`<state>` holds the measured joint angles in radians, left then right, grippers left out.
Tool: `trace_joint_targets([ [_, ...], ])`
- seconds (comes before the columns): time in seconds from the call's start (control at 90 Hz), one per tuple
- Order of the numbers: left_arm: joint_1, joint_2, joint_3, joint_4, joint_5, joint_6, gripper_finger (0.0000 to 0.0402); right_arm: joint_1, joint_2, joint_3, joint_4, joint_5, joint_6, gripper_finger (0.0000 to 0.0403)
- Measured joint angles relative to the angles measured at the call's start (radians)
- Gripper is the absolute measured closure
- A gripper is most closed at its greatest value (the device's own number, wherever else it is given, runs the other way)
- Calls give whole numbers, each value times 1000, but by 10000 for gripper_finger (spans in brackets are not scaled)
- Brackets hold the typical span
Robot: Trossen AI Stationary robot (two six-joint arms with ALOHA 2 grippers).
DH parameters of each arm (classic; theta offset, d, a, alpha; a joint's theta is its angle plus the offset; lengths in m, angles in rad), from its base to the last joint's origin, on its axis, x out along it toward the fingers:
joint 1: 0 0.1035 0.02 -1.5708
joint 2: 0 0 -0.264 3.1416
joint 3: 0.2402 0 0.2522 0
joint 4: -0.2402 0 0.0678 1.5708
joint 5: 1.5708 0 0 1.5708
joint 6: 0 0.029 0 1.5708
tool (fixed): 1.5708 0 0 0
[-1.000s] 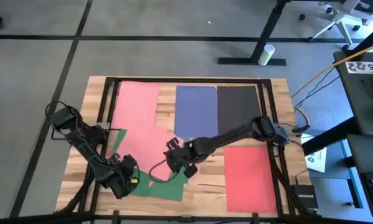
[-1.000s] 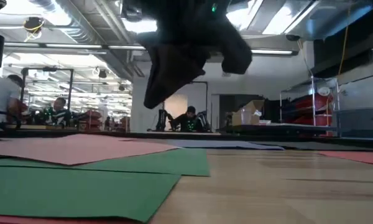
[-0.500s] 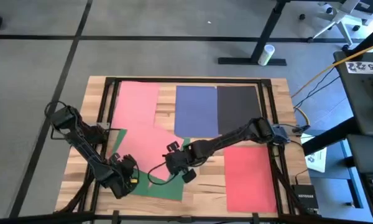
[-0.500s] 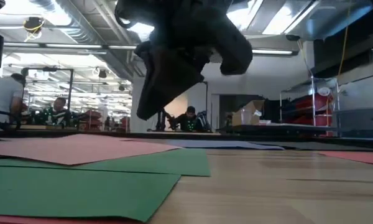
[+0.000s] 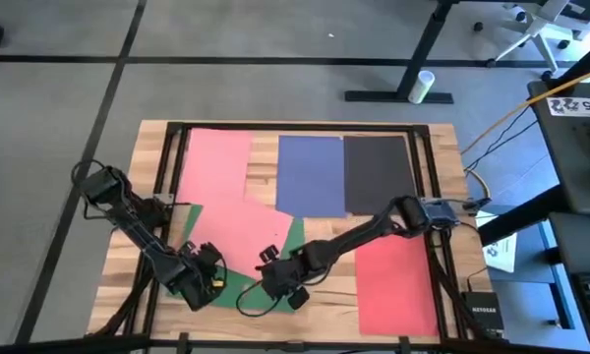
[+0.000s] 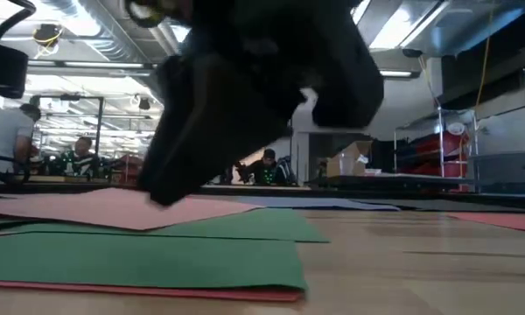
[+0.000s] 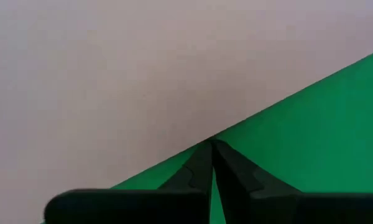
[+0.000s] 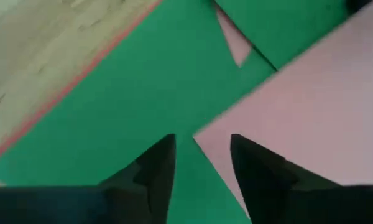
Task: Organize paper
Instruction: Stack the pink paper on top of the other pink paper on the table
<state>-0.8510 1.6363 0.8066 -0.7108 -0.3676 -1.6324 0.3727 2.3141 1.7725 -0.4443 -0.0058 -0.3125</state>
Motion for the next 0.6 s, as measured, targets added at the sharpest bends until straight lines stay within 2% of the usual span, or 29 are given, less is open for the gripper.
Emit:
trace_joint_targets([
  [0.278,1,0,0,6,2,28,402,7,26,0,69,-21,40,249],
  [0.6,2,1,-1,24,-3,40,402,5,27,0,80,71,43,249],
])
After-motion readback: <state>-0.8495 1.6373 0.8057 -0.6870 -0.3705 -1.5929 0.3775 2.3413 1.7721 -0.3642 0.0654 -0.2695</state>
